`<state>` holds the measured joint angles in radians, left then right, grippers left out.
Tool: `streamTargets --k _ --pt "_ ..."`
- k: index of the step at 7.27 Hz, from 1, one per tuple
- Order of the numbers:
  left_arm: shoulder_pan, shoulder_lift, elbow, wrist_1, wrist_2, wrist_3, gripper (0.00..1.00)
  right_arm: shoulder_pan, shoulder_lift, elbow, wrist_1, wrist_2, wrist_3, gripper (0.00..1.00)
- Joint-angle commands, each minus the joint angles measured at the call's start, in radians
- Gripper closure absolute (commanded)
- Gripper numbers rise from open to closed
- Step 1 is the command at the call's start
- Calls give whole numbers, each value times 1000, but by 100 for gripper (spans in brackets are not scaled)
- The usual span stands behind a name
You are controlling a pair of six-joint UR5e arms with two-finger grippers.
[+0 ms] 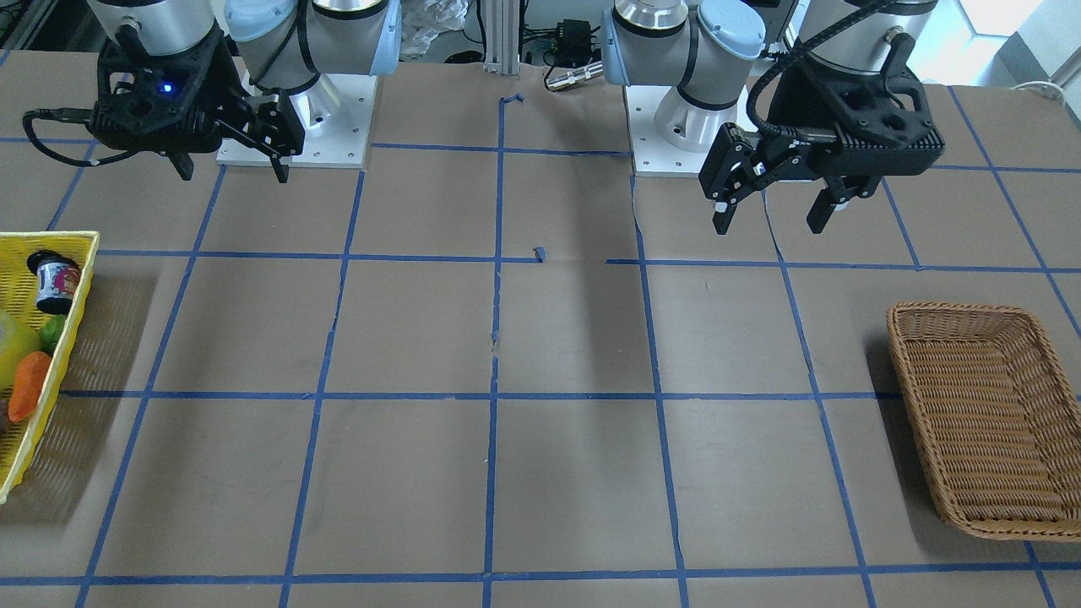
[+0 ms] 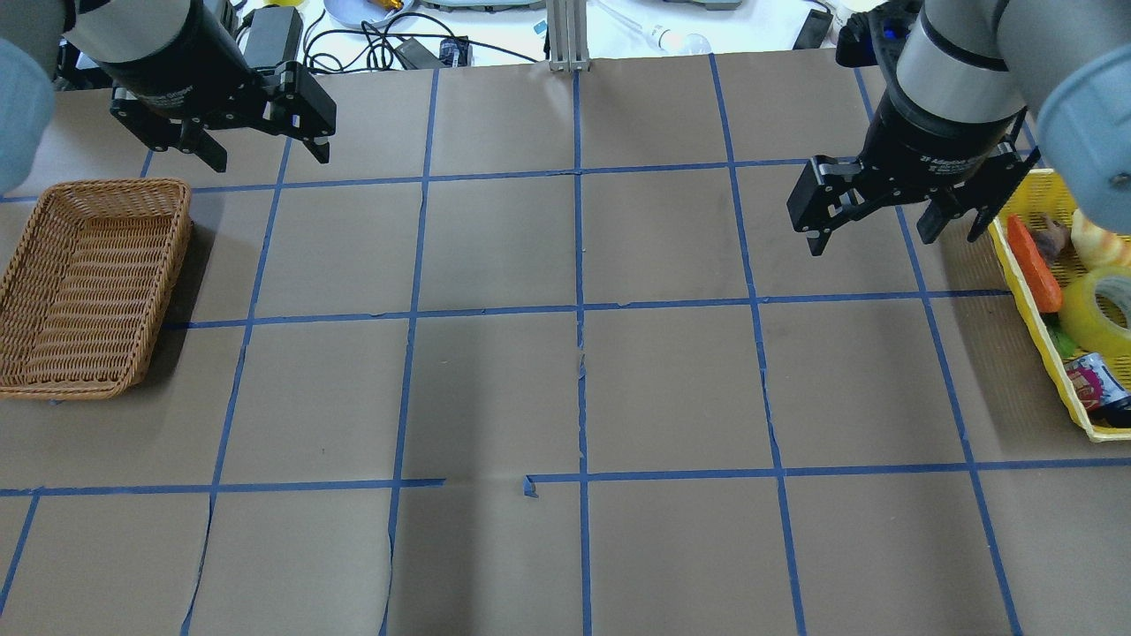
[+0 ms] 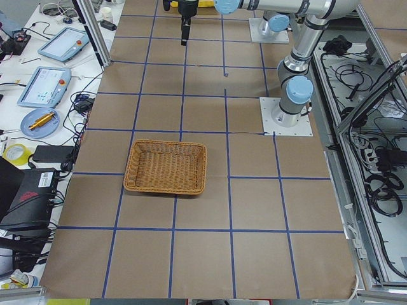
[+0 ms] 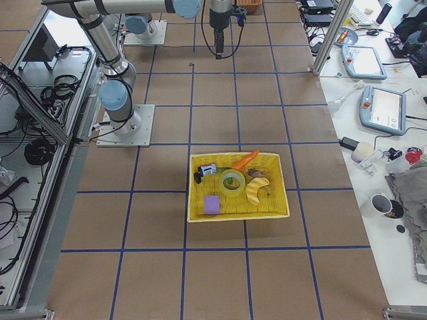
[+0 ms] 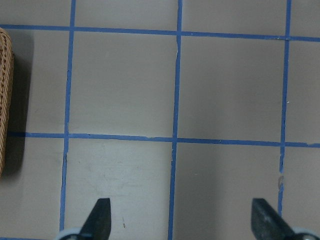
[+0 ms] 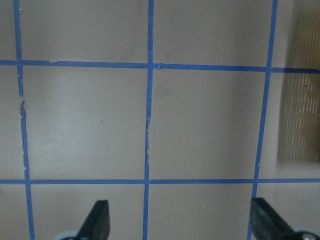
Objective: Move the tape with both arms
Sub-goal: 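Move the right gripper down into the yellow crate over the tape roll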
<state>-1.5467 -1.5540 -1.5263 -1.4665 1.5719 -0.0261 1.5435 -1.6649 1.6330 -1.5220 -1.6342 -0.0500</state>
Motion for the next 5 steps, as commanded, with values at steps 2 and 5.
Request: streamTargets --k 2,5 --pt "0 0 0 0 0 0 0 -257 60 2 -73 13 -217 0" --pt "-1 2 0 0 0 0 0 -538 193 20 -173 13 -572 0"
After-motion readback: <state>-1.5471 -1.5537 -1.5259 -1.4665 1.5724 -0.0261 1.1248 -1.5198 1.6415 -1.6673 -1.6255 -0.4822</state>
